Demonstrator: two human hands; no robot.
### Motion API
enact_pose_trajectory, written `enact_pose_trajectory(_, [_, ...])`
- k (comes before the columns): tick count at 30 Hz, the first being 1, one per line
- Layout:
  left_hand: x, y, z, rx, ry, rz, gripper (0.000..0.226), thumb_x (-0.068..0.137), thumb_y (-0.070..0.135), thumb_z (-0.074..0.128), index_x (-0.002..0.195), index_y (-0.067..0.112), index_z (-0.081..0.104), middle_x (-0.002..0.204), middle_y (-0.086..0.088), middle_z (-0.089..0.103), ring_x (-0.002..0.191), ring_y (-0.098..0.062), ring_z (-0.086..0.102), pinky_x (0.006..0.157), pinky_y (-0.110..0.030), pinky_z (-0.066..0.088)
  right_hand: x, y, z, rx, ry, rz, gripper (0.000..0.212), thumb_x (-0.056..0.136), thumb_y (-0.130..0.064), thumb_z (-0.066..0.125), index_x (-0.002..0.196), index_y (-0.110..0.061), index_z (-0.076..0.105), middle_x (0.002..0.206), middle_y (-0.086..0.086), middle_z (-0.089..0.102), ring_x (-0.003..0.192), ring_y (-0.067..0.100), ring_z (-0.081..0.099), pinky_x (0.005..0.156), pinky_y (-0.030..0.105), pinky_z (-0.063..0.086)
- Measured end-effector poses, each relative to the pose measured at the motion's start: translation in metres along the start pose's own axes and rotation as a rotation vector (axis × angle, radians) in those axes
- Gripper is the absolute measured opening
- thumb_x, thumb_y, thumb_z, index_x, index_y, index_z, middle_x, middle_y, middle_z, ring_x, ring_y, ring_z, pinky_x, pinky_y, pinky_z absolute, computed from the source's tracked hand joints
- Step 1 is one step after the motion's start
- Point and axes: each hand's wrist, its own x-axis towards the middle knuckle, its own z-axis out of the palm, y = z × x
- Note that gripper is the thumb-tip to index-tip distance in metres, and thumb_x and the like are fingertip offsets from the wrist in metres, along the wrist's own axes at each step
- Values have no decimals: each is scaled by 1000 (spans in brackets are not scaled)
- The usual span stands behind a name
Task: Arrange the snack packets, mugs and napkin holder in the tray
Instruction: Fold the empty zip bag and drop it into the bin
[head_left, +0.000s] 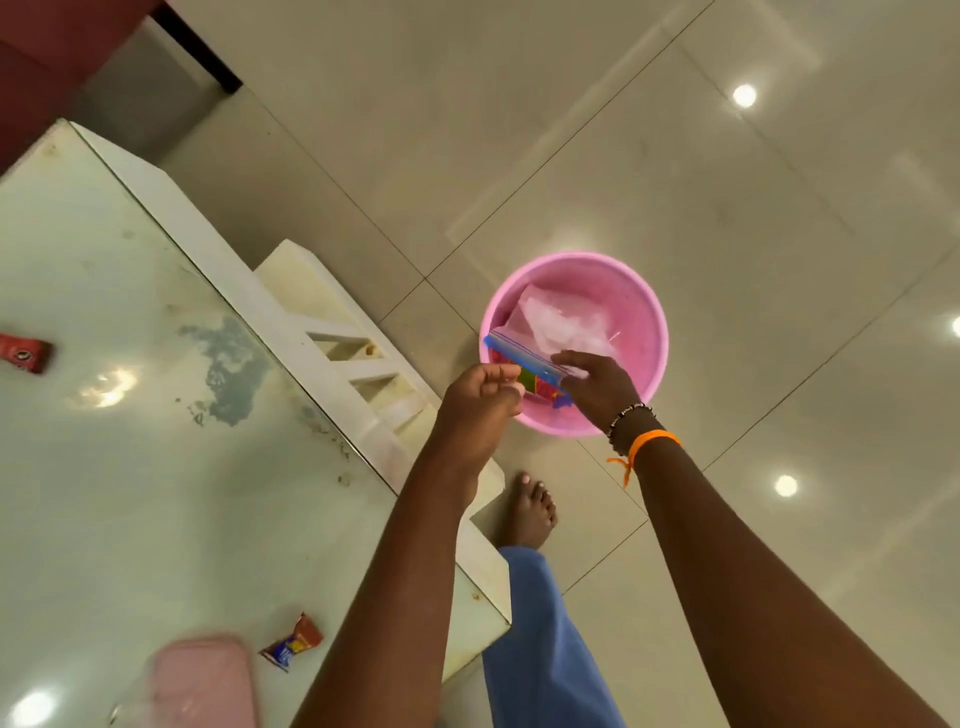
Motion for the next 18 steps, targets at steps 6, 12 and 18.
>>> enact_pose_trajectory(6, [-17,8,-8,-90,38,23,23,87,4,48,93,23,59,105,-4,64,99,-17,61,68,-17,47,-30,-21,-4,90,141,-36,31,83,-1,48,103,-12,69,114,11,67,87,16,51,66,19,36])
enact_pose_trajectory(12, [-73,14,-34,-220,177,146,24,88,8,49,84,28,60,105,-4,64,102,-20,61,78,-24,49,-104,-82,18,366,68,-169,24,83,7,45,90,-1,66,84,9,62,67,12,53,71,22,46])
enact_pose_trajectory(18, [-157,-4,-100,-417,296,260,21,89,6,46,96,15,64,101,-7,68,83,-10,66,76,-21,53,-199,-135,80,429,-57,-331,29,87,5,43,76,-15,61,72,-1,60,70,14,56,62,15,44])
